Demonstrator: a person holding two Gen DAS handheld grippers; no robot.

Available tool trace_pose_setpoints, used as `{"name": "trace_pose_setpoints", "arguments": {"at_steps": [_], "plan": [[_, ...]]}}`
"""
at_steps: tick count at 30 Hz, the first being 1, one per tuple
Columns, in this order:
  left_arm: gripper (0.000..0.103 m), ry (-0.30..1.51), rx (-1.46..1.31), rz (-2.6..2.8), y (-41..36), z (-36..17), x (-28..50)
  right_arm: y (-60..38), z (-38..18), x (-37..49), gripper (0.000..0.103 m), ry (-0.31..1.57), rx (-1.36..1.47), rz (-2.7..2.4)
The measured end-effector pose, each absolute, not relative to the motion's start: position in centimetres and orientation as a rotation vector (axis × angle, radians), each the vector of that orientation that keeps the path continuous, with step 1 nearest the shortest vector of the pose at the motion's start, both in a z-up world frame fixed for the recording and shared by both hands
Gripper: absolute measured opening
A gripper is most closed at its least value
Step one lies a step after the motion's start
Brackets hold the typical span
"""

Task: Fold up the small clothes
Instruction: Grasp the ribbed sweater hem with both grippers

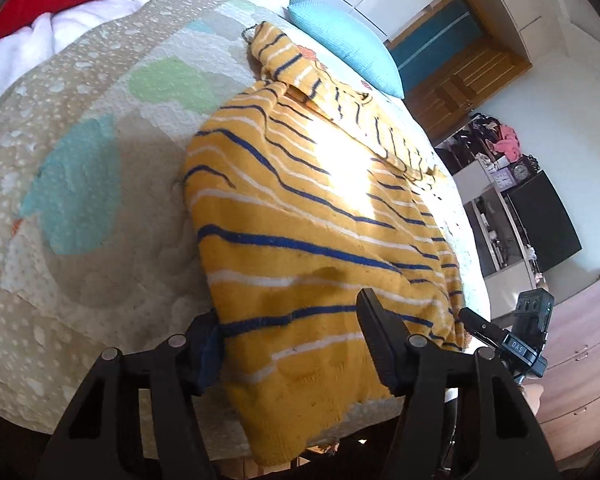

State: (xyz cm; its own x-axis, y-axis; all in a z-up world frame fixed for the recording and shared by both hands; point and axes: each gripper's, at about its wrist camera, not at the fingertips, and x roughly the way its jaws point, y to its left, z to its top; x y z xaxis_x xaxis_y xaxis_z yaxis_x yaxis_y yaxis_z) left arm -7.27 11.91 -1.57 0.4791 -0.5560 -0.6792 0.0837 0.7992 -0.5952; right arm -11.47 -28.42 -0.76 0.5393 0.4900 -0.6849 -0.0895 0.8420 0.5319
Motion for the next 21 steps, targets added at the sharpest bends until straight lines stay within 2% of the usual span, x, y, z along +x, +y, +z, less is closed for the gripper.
{"name": "trace_pose_setpoints", "arguments": {"at_steps": [10, 13, 14, 15, 16, 17, 21], "plan": [[0.061, 1.010, -0.596, -0.479, 10.4, -2.7, -8.5, -24.8, -2.9, -15.0, 0.073, 0.898, 0.662, 0.495], [0.060, 1.020, -0.564, -0.453, 9.9, -2.5, -8.3, -23.3, -3.2, -16.2, 0.069, 0.892, 0.650, 0.455], [0.045, 1.025, -0.536, -0.424, 9.6, -2.4, -8.4, -23.1, -3.2, -16.5, 0.057, 0.891, 0.621, 0.418], [0.029, 1.040, -0.501, -0.385, 9.5, -2.4, -8.2, -22.7, -3.0, -16.5, 0.037, 0.898, 0.577, 0.370], [0.008, 1.070, -0.478, -0.360, 9.3, -2.5, -7.9, -22.4, -2.8, -16.4, 0.027, 0.912, 0.529, 0.327], [0.008, 1.085, -0.502, -0.360, 9.5, -2.5, -7.7, -22.3, -2.6, -16.2, 0.015, 0.920, 0.513, 0.314], [0.008, 1.074, -0.499, -0.368, 9.8, -0.5, -8.3, -24.2, -1.7, -15.4, 0.013, 0.924, 0.600, 0.362]]}}
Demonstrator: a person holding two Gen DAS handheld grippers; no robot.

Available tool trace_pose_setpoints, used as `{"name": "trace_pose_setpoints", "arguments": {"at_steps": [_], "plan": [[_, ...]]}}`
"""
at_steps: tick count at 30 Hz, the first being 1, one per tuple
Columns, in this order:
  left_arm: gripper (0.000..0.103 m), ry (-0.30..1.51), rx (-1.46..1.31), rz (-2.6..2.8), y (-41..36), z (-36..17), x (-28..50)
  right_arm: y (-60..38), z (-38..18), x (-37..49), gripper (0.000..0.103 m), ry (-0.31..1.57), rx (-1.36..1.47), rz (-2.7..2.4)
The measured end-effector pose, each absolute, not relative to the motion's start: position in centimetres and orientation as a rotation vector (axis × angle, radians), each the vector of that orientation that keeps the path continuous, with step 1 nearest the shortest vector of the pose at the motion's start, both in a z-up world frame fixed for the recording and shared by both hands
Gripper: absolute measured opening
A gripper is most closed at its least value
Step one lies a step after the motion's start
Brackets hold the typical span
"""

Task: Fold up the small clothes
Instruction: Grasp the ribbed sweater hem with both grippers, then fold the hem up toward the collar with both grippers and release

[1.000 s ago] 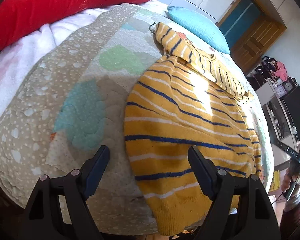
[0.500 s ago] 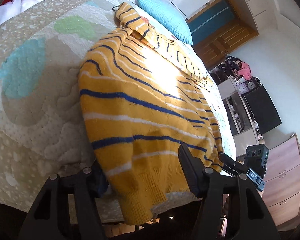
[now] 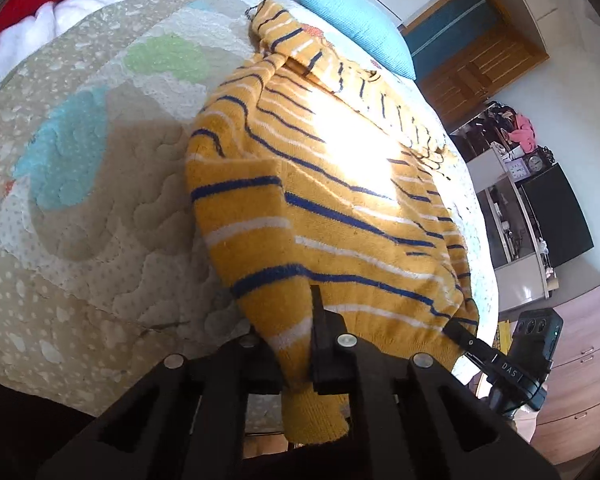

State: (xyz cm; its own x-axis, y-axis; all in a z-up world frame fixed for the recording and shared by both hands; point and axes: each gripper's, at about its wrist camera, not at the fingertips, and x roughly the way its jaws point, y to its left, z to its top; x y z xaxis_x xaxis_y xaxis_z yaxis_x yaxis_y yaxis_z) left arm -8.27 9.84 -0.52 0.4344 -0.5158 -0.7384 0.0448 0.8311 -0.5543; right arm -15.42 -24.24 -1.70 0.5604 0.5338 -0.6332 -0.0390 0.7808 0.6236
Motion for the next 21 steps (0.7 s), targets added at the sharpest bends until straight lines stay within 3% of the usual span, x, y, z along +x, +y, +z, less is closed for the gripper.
{"name": "trace_pose_setpoints", "arguments": {"at_steps": [5, 11, 15, 21], "plan": [[0.007, 1.011, -0.439, -0.411, 10.1, 3.2, -12.4, -26.3, 0.4, -18.4, 0.011, 0.928, 0.638, 0.453], [0.007, 1.059, -0.505, -0.398, 10.6, 0.9, -15.3, -25.9, -0.9, -21.9, 0.011, 1.014, 0.656, 0.462], [0.007, 1.086, -0.576, -0.380, 11.8, -0.3, -14.7, -25.5, -1.6, -20.9, 0.011, 1.033, 0.667, 0.464], [0.008, 0.958, -0.538, -0.402, 11.5, 3.8, -11.2, -25.7, 1.9, -16.7, 0.011, 0.920, 0.645, 0.488]]}}
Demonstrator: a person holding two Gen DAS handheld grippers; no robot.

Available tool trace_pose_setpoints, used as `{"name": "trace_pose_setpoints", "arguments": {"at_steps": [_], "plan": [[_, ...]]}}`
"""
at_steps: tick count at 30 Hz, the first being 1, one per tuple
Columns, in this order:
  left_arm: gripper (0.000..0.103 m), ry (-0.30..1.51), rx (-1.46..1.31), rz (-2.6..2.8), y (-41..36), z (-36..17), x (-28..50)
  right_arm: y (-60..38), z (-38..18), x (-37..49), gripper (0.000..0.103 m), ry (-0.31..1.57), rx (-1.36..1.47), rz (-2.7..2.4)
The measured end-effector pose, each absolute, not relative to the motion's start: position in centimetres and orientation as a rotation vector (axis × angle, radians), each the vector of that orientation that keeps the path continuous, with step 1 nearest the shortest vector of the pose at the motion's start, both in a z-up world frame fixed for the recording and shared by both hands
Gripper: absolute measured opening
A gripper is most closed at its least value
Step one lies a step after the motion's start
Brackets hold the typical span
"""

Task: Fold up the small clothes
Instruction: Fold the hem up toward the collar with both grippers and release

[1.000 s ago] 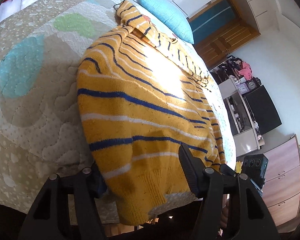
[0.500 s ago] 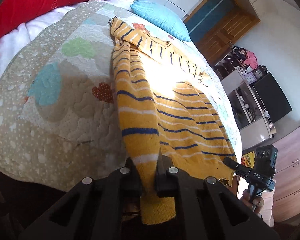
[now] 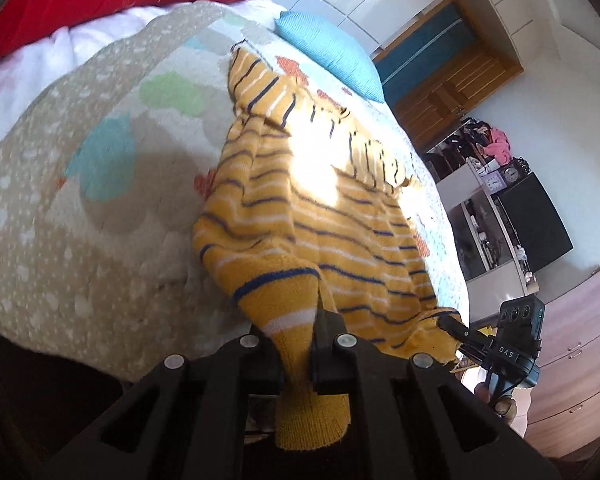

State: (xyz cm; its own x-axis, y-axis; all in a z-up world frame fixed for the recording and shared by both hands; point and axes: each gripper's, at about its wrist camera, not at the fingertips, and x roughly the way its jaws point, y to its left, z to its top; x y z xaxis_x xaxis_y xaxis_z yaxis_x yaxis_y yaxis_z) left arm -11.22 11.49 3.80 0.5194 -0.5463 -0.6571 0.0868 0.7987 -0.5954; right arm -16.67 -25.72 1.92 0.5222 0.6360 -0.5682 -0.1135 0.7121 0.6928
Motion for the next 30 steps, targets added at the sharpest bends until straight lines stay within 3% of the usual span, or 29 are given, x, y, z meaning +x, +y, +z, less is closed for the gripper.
{"name": "trace_pose_setpoints", "arguments": {"at_steps": [10, 25, 28, 30], "plan": [[0.008, 0.865, -0.600, -0.368, 10.4, 6.6, 3.9, -26.5, 8.4, -2.6, 0.011, 0.772, 0.555, 0.415], [0.011, 0.989, -0.753, -0.306, 10.6, 1.8, 19.9, -29.9, 2.2, 14.9, 0.014, 0.925, 0.798, 0.350], [0.024, 1.024, -0.818, -0.299, 11.0, 0.0, 22.5, -30.8, 0.4, 17.6, 0.031, 0.942, 0.871, 0.334], [0.030, 1.031, -0.853, -0.305, 11.1, -1.0, 23.6, -31.4, -0.5, 19.0, 0.048, 0.933, 0.927, 0.332]]}}
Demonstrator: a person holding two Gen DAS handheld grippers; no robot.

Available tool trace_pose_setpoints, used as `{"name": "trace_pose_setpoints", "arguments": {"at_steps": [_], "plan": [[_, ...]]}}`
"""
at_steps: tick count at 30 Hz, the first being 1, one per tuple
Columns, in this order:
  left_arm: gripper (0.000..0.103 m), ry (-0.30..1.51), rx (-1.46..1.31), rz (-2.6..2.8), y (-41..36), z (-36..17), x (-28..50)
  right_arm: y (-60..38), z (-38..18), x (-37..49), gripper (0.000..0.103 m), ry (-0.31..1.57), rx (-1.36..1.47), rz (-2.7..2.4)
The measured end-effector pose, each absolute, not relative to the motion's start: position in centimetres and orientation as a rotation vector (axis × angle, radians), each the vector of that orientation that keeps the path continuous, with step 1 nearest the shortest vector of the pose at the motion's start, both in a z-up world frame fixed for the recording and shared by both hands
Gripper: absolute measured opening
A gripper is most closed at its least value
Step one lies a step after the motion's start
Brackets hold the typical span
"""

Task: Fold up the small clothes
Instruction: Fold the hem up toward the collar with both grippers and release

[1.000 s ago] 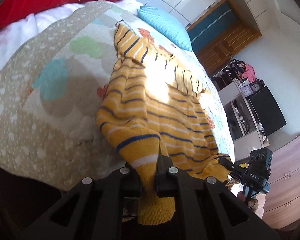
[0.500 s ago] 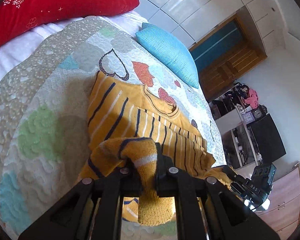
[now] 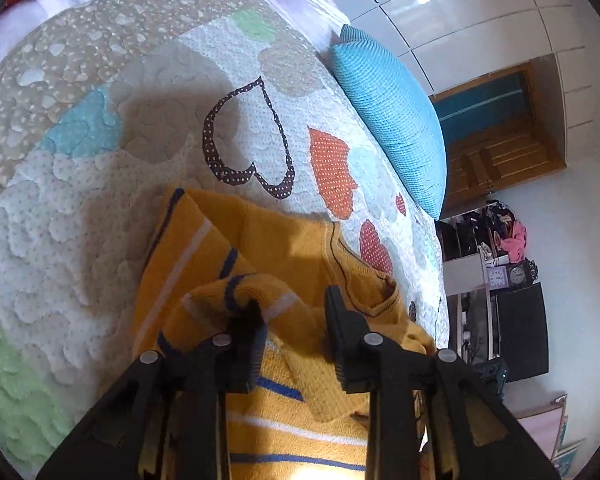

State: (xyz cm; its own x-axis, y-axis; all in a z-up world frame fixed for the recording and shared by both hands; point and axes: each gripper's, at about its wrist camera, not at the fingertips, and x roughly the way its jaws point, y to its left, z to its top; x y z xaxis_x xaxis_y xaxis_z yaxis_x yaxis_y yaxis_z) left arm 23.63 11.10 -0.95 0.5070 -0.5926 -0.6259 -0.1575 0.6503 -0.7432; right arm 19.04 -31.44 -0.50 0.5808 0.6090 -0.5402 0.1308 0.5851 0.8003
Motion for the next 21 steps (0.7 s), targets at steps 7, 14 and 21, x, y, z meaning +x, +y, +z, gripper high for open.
{"name": "trace_pose_setpoints", "arguments": {"at_steps": [7, 14, 21], "plan": [[0.057, 0.996, -1.009, -0.345, 12.6, -1.9, 25.7, -31.9, -1.4, 21.7, 0.059, 0.912, 0.954, 0.306], [0.067, 0.915, -1.065, -0.251, 15.9, -0.5, 26.1, -31.9, -1.0, 22.6, 0.060, 0.917, 0.928, 0.263], [0.069, 0.933, -0.788, -0.188, 16.3, 4.1, 22.5, -33.7, 4.3, 19.6, 0.076, 0.858, 0.735, 0.168]]}}
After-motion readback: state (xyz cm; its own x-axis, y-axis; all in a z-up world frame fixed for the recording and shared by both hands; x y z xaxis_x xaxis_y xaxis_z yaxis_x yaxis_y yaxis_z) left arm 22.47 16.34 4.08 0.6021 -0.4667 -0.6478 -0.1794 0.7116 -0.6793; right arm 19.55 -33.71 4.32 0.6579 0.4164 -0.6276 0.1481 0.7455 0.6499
